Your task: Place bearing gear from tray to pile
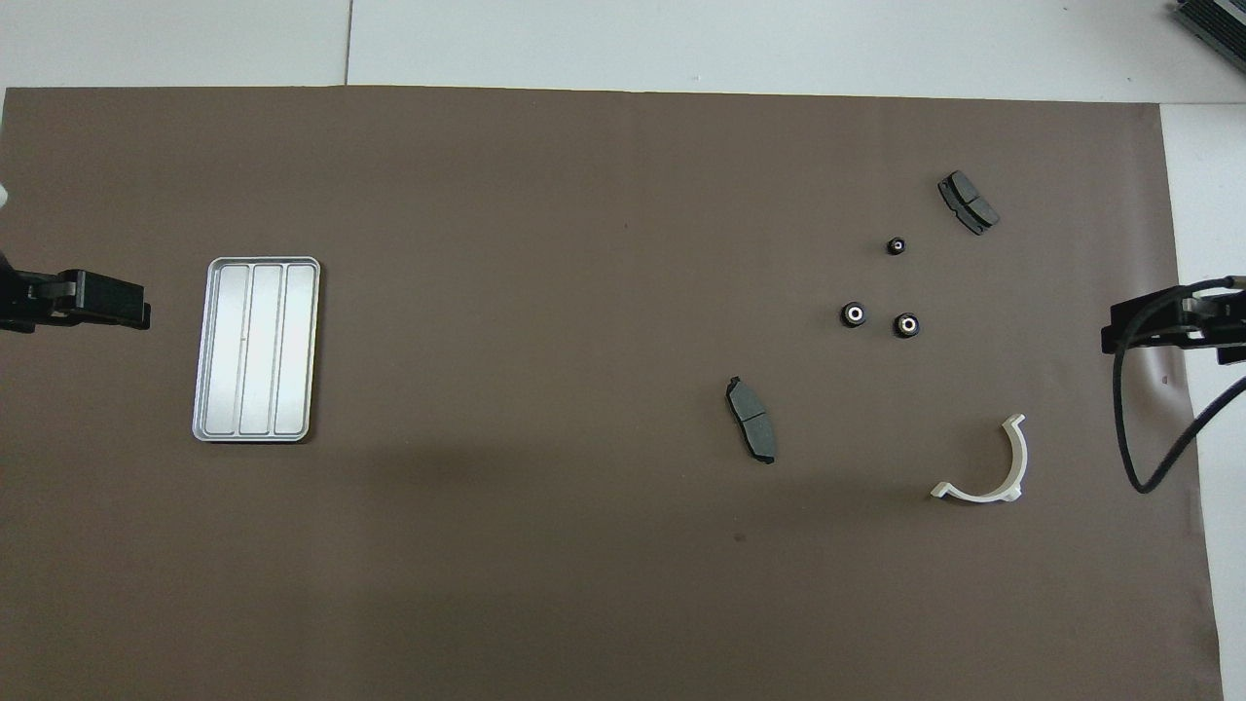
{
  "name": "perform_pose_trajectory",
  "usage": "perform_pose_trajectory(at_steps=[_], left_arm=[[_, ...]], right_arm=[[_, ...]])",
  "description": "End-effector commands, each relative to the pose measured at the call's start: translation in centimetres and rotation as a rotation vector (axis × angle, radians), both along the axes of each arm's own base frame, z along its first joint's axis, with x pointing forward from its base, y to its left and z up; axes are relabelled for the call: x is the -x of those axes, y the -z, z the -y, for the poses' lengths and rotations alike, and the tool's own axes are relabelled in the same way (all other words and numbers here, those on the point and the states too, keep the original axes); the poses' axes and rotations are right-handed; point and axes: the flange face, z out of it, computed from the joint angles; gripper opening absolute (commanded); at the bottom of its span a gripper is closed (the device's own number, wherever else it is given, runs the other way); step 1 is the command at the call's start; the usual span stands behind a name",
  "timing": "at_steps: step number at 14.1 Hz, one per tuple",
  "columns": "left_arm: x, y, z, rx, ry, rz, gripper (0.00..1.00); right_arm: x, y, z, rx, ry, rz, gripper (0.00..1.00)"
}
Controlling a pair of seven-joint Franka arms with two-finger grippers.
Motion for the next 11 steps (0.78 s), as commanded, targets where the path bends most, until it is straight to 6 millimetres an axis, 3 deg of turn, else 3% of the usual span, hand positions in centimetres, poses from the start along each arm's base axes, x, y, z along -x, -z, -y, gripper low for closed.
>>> perform_pose_trajectory(at_steps=[1,11], left_arm=[[0.91,-0.31,-0.27,-0.018,0.004,-0.006,1.00],[0.91,-0.31,-0.27,-0.018,0.004,-0.006,1.00]], right_arm=[[0.47,-0.45,-0.09,0.003,-0.026,0.000,1.00],[0.61,-0.32,-0.45,0.001,-0.030,-0.010,1.00]])
